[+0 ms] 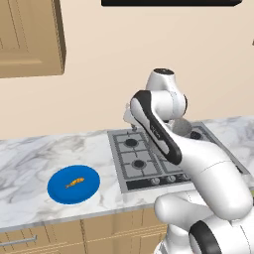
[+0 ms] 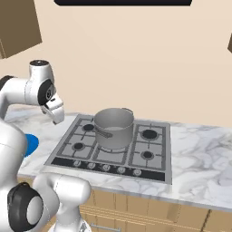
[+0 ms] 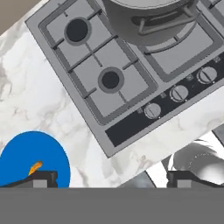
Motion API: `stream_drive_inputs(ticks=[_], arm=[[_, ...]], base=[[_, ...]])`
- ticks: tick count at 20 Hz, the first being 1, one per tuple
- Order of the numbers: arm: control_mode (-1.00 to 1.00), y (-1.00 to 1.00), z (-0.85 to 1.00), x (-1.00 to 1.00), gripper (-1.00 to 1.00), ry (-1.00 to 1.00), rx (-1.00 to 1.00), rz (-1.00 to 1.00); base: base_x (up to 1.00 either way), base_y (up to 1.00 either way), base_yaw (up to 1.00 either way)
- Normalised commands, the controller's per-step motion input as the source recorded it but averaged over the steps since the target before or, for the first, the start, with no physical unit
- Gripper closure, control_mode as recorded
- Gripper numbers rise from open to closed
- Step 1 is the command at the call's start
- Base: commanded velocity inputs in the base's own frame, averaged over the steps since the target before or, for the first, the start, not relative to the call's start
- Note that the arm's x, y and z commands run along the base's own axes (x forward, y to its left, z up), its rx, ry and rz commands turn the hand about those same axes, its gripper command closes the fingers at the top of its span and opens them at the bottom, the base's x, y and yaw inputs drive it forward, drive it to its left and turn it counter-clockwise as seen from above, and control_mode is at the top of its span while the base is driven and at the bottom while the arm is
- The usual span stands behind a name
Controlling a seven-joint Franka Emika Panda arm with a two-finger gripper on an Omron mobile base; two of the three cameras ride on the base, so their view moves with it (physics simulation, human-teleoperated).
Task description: Retrieve the frozen meat and place it in the pot on a burner. Then turn the burner on.
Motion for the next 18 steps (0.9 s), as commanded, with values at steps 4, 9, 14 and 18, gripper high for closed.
stream_drive_inputs(ticks=[4,9,14,18], arm=[[-1.00,0.42,-0.03,0.00,-1.00,0.04,0.00,-0.19],[-1.00,0.34,-0.37,0.02,-1.00,0.15,0.00,-0.25],[-1.00,0.62,-0.33,0.09,-1.00,0.11,0.00,-0.14],[-1.00,0.62,-0.20,0.00,-1.00,0.00,0.01,-0.04]], base=[[0.00,0.00,0.00],[0.00,0.00,0.00],[0.00,0.00,0.00],[0.00,0.00,0.00]])
